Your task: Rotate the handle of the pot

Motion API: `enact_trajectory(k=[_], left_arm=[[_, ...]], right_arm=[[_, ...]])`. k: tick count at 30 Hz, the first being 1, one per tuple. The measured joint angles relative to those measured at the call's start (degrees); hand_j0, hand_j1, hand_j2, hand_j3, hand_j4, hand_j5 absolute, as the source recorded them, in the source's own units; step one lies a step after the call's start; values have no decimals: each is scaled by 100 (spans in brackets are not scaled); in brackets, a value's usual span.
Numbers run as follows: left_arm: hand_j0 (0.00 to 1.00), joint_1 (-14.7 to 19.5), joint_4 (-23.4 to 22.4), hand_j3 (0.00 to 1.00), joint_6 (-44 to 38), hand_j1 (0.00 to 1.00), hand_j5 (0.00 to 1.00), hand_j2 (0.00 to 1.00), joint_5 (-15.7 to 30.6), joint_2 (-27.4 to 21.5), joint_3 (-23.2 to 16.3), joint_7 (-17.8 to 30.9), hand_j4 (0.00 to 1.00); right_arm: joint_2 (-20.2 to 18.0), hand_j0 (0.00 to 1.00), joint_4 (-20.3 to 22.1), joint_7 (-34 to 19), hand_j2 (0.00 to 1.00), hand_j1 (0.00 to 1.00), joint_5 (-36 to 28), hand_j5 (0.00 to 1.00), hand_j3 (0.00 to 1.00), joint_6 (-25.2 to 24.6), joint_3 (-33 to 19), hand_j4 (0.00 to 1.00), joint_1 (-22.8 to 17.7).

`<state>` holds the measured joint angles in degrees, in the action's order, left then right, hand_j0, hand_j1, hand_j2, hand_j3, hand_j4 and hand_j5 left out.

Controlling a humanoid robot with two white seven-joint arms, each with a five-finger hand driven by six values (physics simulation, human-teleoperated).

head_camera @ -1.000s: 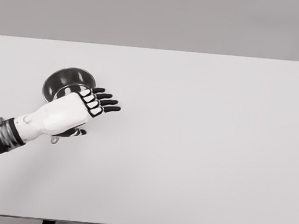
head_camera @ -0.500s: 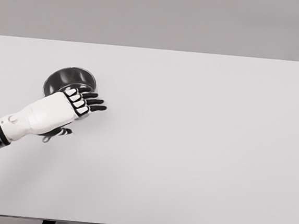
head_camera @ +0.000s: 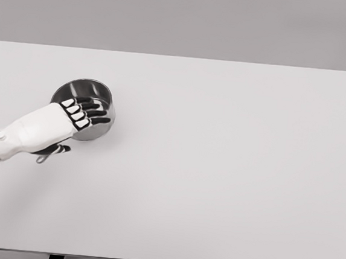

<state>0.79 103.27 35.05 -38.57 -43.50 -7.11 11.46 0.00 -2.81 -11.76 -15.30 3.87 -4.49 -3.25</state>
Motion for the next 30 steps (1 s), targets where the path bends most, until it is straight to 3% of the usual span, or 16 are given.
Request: enact_trajectory(k=[30], left_arm=[[100, -44, -27, 100, 0, 100, 100, 100, -72, -431, 261, 0, 100]], right_arm=[[0, 100, 0, 0, 100, 100, 0, 100, 100, 0, 0, 100, 0]])
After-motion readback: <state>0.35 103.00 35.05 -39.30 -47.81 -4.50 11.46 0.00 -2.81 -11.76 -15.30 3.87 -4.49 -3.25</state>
